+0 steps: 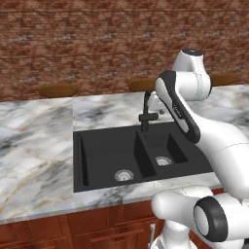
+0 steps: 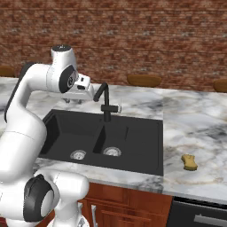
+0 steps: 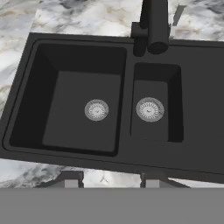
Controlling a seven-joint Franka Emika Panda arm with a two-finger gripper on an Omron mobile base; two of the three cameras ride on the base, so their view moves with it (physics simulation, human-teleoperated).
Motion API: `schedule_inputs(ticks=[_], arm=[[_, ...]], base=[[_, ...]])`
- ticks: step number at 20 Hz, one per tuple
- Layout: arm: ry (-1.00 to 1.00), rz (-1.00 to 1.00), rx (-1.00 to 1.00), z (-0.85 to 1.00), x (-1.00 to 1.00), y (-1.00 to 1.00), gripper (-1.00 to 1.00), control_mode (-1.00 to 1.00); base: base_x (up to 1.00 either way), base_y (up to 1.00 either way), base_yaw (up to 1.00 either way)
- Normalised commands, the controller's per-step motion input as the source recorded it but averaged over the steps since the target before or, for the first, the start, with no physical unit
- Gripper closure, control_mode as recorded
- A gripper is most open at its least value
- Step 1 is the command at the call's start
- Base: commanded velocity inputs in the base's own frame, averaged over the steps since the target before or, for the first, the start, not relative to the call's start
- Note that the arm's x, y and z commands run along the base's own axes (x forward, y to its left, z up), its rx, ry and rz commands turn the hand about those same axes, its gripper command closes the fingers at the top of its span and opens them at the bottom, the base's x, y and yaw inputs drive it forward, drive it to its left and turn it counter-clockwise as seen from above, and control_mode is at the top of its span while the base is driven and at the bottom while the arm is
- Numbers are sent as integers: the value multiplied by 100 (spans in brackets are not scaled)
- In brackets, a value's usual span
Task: Soak the sponge with water for a few seconds and then drop it inside the sink.
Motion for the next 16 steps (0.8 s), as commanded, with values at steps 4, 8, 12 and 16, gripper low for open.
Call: schedule_inputs(ticks=[4, 8, 12, 16], arm=[[0, -1, 0, 0, -4, 0, -100, -100], [-9, 0, 0, -1, -26, 0, -100, -100], [-9, 0, 0, 0, -16, 0, -100, -100], [-18, 0, 0, 0, -38, 0, -100, -100]], base=[[0, 0, 0], [0, 0, 0], [0, 0, 0], [0, 0, 0]])
